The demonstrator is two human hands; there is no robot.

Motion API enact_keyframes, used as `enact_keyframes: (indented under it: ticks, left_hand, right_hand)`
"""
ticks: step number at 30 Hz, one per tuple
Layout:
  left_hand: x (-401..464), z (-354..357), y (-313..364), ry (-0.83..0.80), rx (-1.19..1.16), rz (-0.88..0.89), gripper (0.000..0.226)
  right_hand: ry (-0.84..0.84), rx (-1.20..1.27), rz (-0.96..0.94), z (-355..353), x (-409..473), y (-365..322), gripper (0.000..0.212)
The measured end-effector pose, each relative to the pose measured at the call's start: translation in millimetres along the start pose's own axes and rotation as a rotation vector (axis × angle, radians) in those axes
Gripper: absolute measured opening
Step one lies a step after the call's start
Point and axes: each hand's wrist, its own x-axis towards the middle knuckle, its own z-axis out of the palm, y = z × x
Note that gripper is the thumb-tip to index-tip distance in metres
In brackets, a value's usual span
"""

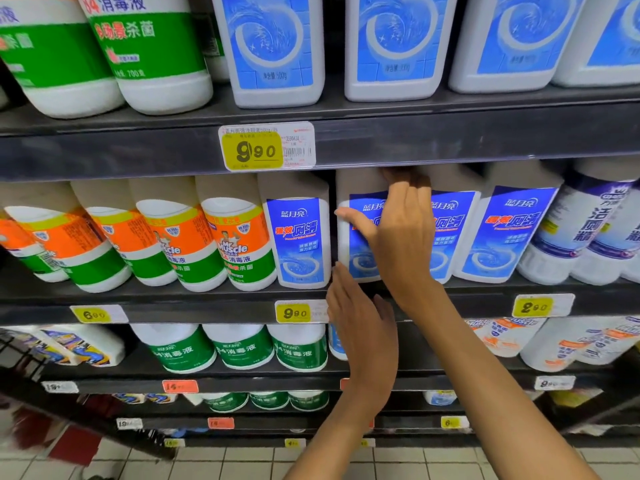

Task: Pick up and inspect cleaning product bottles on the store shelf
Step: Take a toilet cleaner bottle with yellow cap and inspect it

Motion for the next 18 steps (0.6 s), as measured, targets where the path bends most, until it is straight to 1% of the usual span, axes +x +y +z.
enact_keyframes:
  ticks: [5,7,10,12,14,16,18]
  left_hand:
    - [1,-3,0,-0.026,-0.001,0.018,0.069]
    - [3,-5,1,-0.025,-0.032,0.008,0.067]
    - [2,-15,0,-0.017,-0.152,-0.022,0.059]
    - [-2,-27,-6,0.065,-0.212,-0.004,0.05]
    - [-3,-43,-14,0.184,-0.239,0.004,0.047]
    - [1,-57,-21,0.256,-0.247,0.004,0.047]
    - [9,-69,-28,0.274,-0.255,-0.003,0.049]
  right_hand:
    - [-0.057,-0.011,-0.138,-8,0,14,0.053]
    - [-0.1,0.027,-0.149,-13,1,15,0.05]
    - [-0.139,0.105,-0.124,-21,-1,14,0.043]
    - [-0.161,0.162,-0.036,-27,-4,11,0.042]
    - [-0.139,0.269,0.026,-32,-5,1,0.044]
    - [-0.146,0.401,-0.017,-35,-3,-16,0.043]
    - [-0.243,0.481,-0.056,-31,3,-37,0.043]
